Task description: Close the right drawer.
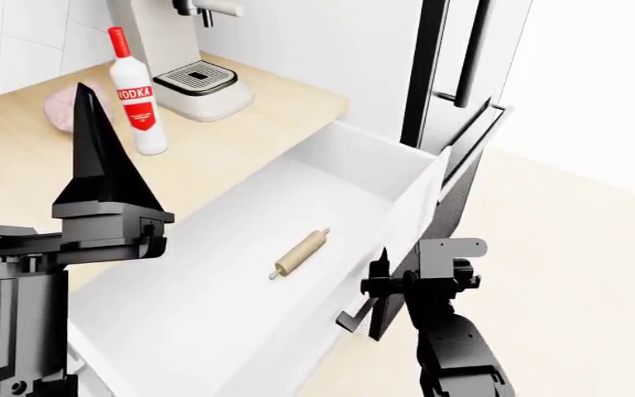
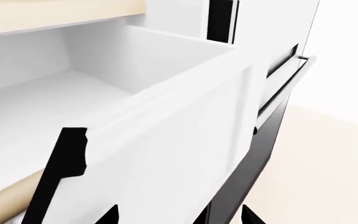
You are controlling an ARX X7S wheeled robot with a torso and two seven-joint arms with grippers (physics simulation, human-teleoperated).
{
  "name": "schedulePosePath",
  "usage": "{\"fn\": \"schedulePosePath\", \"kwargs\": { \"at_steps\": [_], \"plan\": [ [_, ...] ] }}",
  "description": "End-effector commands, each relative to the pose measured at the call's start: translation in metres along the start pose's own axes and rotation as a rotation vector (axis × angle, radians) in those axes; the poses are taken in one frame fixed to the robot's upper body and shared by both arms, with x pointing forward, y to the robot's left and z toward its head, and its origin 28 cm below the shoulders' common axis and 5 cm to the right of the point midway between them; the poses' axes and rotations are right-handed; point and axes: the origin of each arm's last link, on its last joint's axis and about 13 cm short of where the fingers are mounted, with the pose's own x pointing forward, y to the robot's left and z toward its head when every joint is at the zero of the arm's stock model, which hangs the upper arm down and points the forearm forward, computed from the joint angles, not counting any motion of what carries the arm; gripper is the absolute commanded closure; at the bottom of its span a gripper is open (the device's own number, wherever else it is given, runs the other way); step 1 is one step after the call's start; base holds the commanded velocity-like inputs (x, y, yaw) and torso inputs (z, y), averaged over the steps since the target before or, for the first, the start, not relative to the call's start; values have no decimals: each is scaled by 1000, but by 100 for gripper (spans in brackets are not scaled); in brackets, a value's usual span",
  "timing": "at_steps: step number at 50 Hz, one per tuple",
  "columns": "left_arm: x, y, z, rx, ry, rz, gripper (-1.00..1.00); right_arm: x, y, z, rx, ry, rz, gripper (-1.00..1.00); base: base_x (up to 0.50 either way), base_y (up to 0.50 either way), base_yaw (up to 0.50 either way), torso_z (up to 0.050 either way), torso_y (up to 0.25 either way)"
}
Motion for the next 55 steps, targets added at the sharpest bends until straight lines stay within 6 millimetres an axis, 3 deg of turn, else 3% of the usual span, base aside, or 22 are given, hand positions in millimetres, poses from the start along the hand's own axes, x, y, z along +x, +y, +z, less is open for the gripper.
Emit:
{"fn": "schedulePosePath", "kwargs": {
  "at_steps": [1,33,55],
  "plan": [
    [0,-1,1,-2,0,0,-100,4,26,4,19,3,131,-100,0,0,0,0,0],
    [-1,0,-2,2,8,-1,-100,25,54,19,-28,-17,260,-100,0,0,0,0,0],
    [-1,0,-2,-1,7,-1,-100,28,67,30,-56,-27,318,-100,0,0,0,0,0]
  ]
}}
